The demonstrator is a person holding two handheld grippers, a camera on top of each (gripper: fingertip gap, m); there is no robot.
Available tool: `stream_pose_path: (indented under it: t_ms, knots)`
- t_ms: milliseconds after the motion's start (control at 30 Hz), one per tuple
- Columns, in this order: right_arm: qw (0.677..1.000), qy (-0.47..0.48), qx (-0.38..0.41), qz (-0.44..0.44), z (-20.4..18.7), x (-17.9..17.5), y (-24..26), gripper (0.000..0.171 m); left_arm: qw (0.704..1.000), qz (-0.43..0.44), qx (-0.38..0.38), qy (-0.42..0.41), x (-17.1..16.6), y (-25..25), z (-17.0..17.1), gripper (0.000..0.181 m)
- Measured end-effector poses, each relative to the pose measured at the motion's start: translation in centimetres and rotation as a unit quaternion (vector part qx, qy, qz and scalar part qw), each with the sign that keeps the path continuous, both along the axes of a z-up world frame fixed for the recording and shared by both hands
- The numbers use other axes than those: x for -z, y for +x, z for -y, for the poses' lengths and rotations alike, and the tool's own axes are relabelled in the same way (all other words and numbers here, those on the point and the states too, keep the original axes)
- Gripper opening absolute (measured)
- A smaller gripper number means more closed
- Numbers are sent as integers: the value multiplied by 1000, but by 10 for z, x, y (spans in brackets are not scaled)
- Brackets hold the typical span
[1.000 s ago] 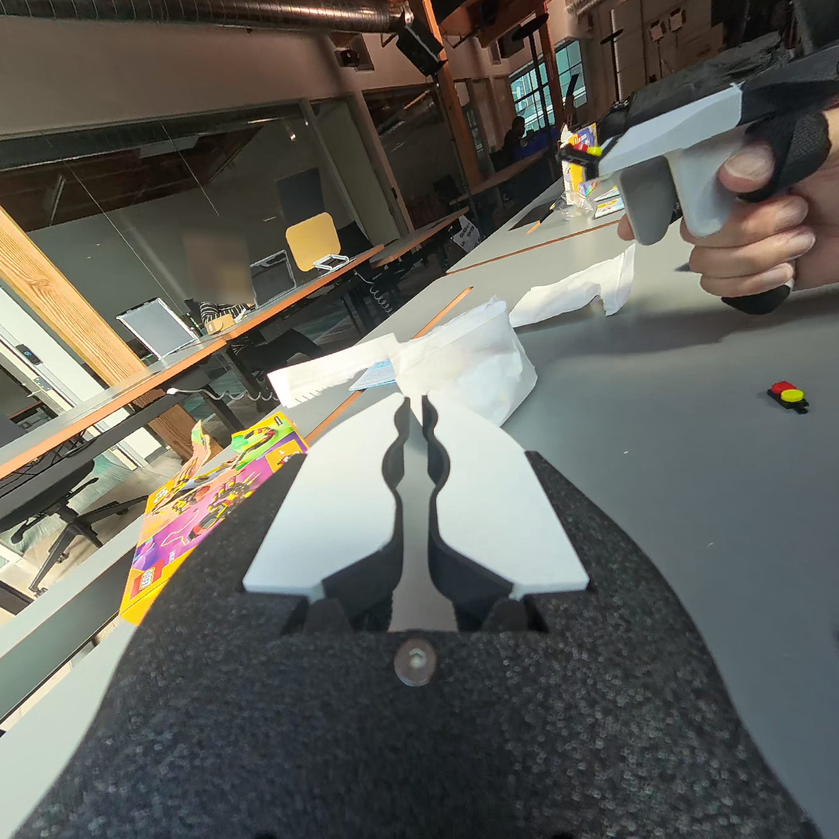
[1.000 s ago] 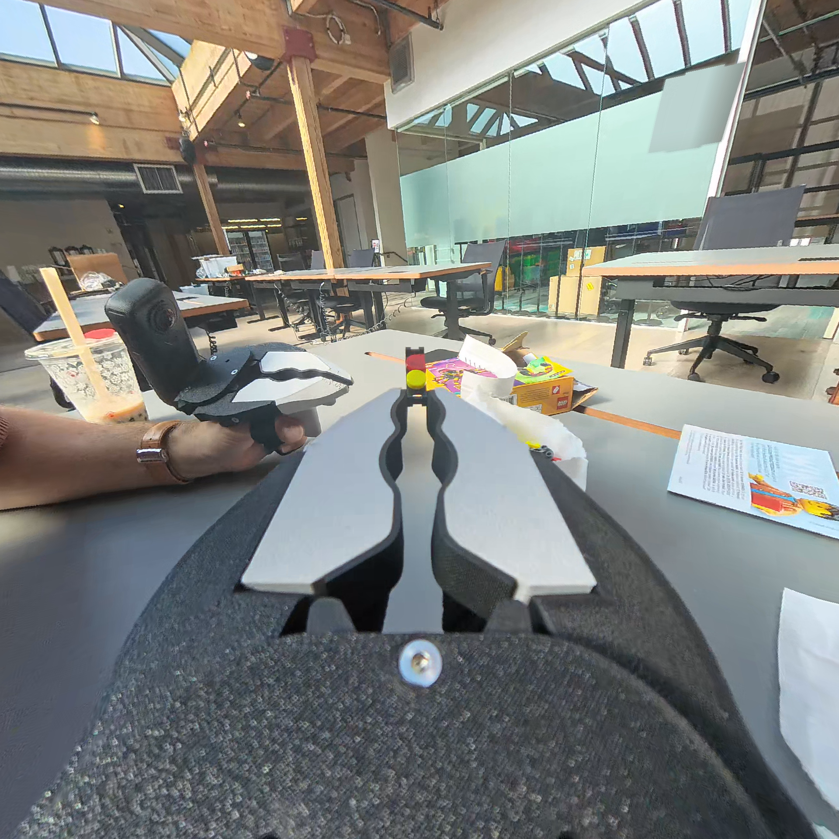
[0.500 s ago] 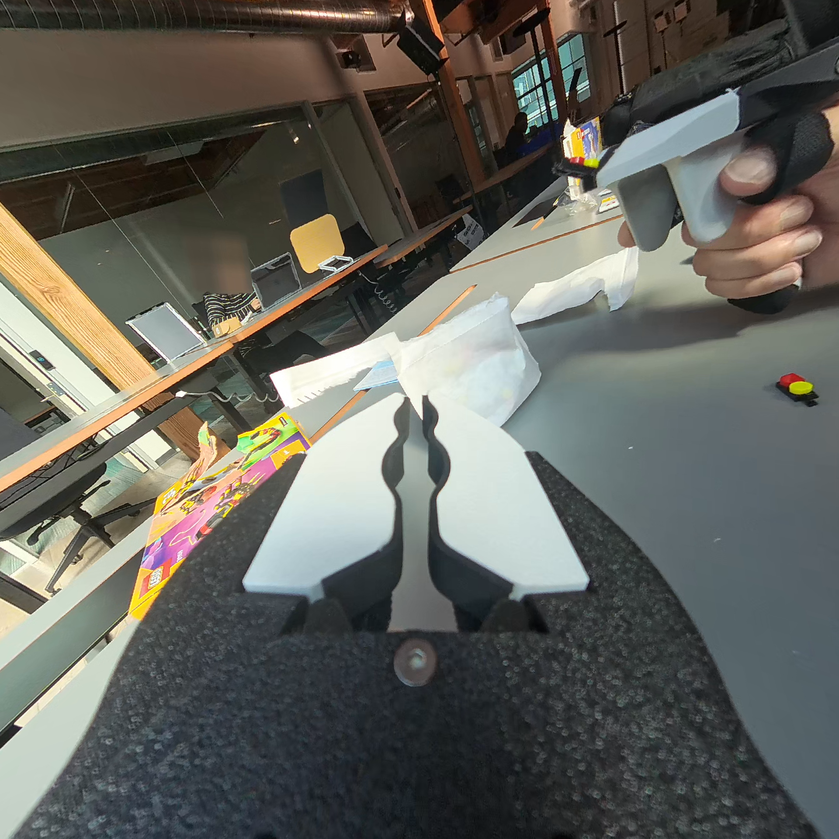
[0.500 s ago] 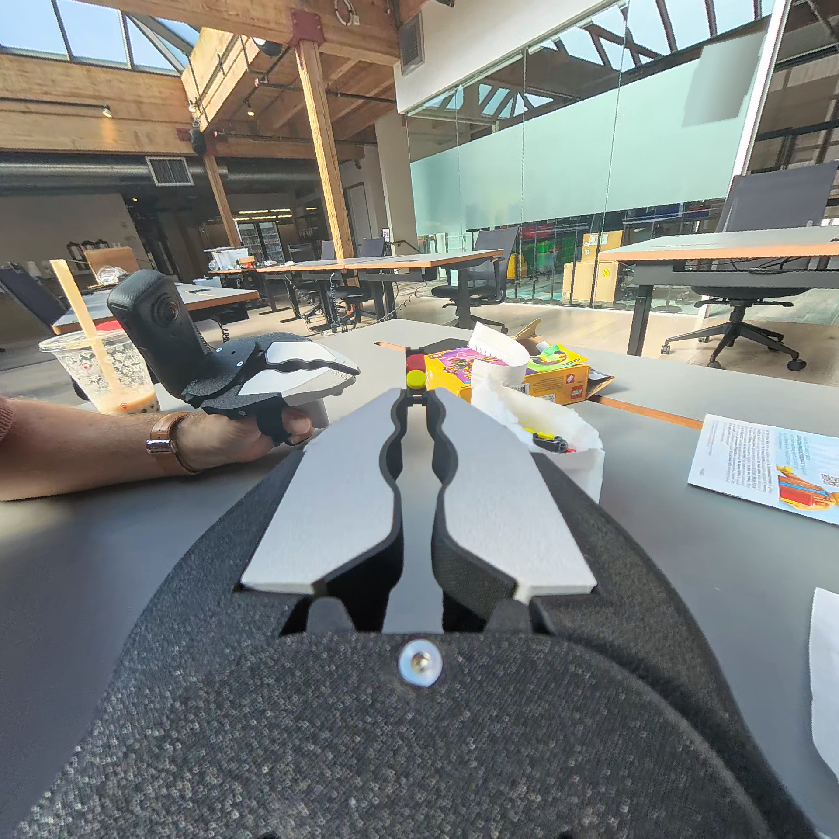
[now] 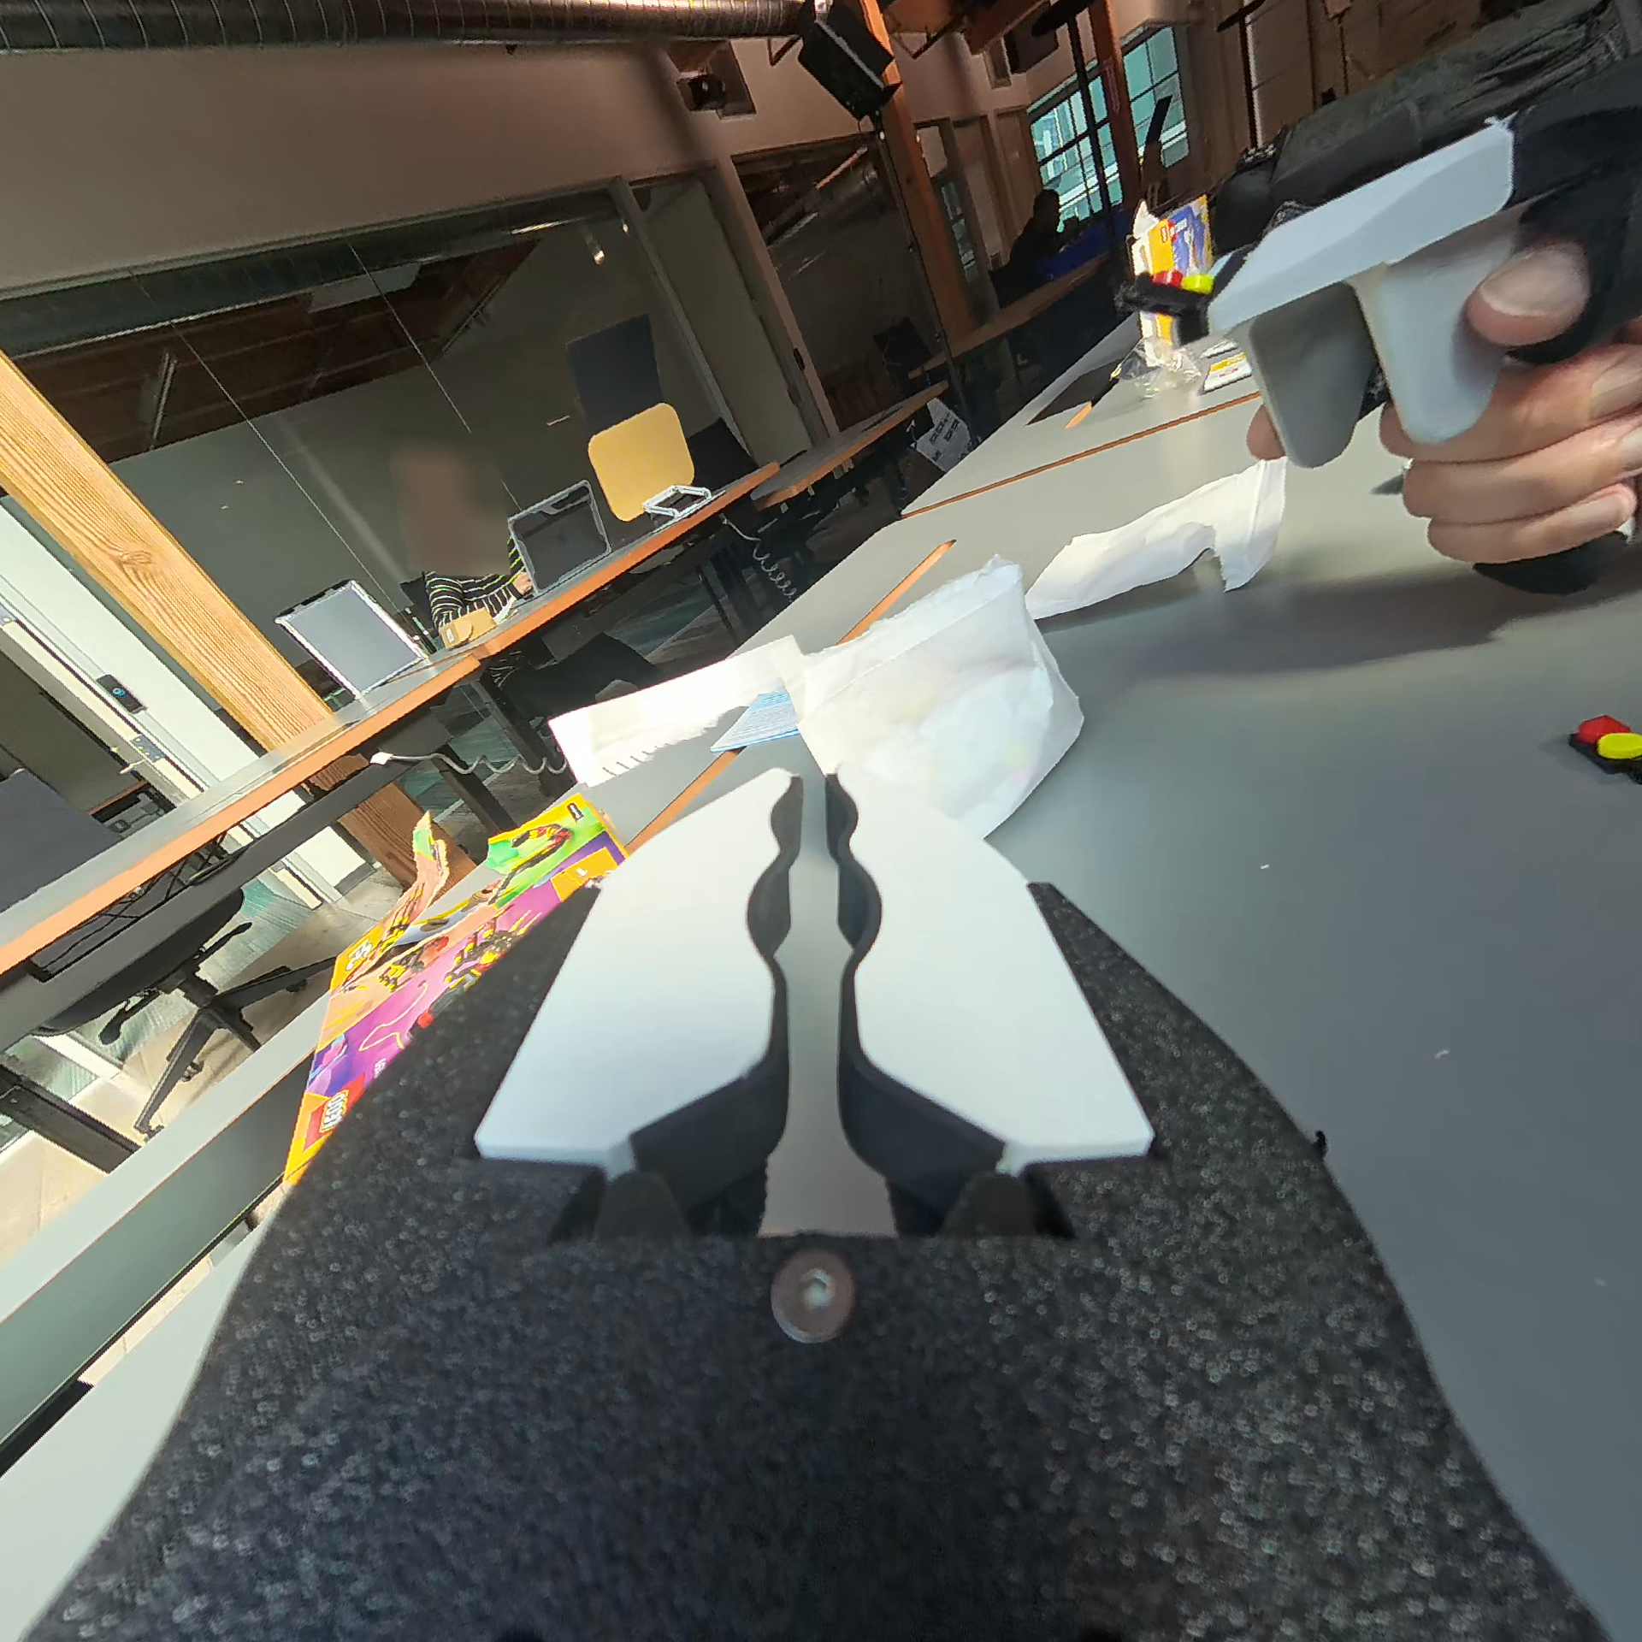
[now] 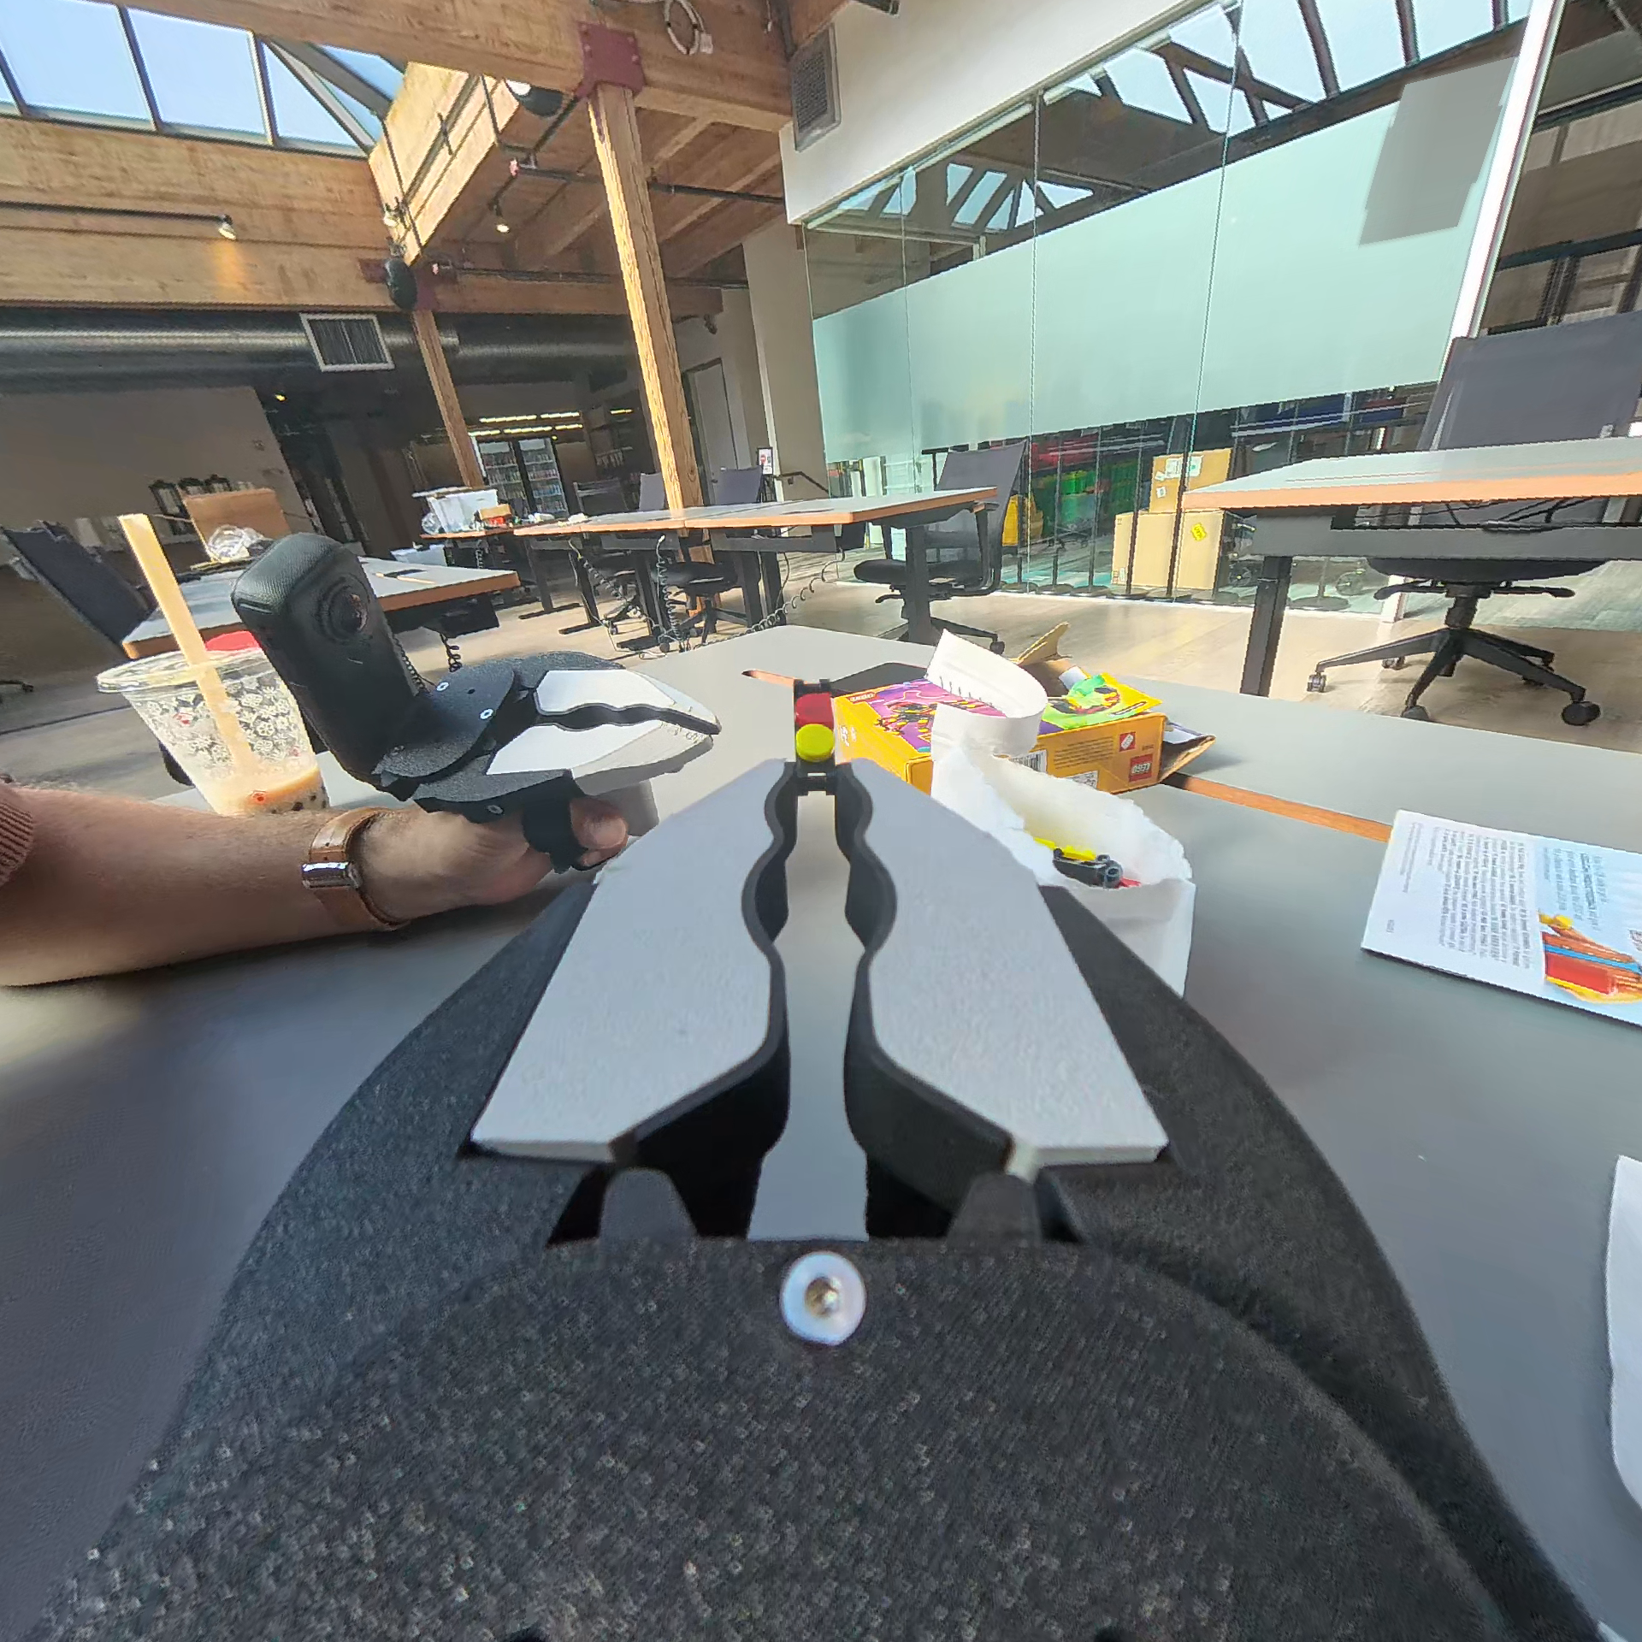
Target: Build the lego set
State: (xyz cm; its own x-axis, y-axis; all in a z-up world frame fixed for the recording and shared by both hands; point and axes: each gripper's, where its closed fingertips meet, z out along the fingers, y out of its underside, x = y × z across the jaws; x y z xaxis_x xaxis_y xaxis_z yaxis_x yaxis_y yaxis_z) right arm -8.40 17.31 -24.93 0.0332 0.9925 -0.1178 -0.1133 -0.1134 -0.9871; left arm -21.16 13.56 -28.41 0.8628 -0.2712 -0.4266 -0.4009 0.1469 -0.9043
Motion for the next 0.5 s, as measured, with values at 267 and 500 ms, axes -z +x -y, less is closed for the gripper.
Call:
stream_pose_path:
  t_ms: [267, 500]
  knots:
    - [1000, -3, -4, 2, 1, 1, -1, 8, 1000, 1, 4, -4, 1, 2, 0, 4]
    - [1000, -8, -8, 1, 1, 2, -1, 8, 1000, 2, 10, -4, 1, 4, 2, 4]
